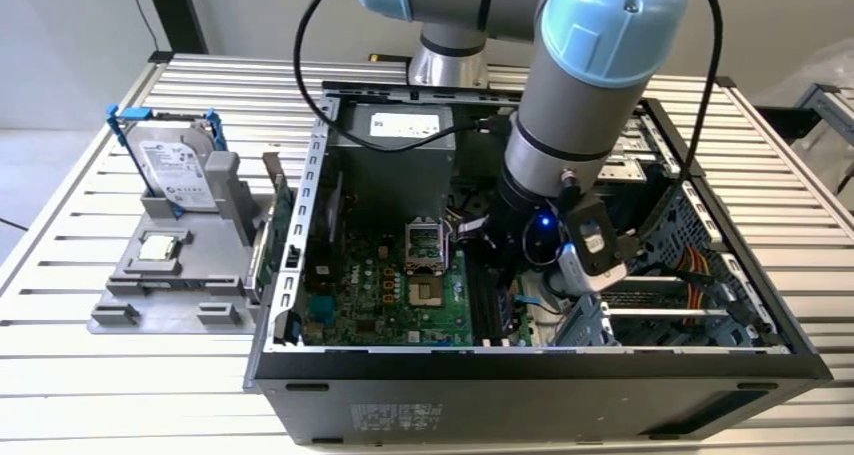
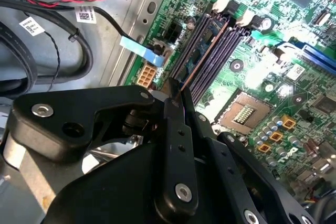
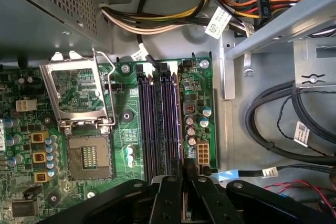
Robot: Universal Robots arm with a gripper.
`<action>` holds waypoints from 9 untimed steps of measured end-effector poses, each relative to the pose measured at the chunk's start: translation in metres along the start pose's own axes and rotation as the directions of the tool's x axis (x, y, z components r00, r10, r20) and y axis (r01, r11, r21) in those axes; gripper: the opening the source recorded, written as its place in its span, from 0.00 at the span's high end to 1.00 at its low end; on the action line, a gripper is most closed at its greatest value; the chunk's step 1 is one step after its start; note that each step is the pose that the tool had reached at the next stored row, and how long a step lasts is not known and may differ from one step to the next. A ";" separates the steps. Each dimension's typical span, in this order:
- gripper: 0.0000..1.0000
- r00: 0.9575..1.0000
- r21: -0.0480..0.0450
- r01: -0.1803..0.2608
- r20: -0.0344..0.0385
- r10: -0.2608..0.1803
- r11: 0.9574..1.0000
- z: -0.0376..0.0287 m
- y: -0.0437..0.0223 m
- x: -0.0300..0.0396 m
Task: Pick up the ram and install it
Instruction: 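Insert the ram into the slot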
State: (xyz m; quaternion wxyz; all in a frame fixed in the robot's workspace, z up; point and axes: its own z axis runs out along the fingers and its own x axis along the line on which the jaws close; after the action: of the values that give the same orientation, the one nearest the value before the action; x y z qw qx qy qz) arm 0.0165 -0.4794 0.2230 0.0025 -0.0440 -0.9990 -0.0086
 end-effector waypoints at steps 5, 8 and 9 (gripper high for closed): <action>1.00 1.000 0.000 0.000 -0.001 0.000 1.000 -0.0007 0.0001 -0.0012; 1.00 1.000 0.000 0.001 -0.001 -0.001 1.000 -0.0008 0.0001 -0.0009; 1.00 1.000 0.000 0.003 -0.001 -0.003 1.000 -0.0008 0.0001 -0.0009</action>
State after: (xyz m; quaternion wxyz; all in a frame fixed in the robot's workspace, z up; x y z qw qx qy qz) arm 0.0175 -0.4793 0.2237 0.0029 -0.0423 -0.9991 -0.0086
